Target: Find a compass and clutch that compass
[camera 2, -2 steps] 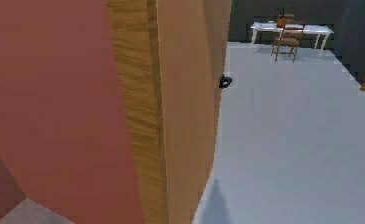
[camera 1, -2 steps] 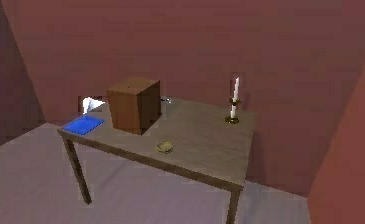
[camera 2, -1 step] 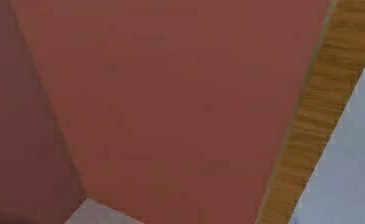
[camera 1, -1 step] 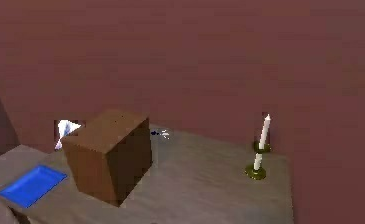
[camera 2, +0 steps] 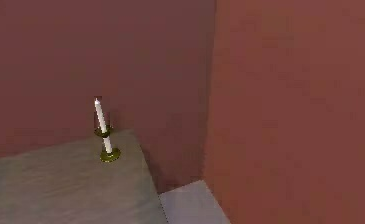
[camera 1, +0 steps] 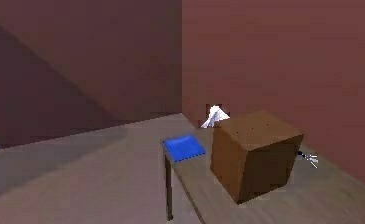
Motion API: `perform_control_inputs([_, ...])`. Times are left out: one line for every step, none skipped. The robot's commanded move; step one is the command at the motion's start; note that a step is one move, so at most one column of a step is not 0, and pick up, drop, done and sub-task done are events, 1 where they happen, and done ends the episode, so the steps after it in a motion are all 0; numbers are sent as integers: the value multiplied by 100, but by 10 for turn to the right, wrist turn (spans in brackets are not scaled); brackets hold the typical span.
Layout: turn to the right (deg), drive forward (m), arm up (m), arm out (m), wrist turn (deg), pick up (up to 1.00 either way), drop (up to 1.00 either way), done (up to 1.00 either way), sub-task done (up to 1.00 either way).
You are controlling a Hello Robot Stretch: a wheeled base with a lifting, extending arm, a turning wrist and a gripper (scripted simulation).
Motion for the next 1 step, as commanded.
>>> perform_control_inputs([-450, 0, 0, 0, 0, 0, 0, 0, 0])
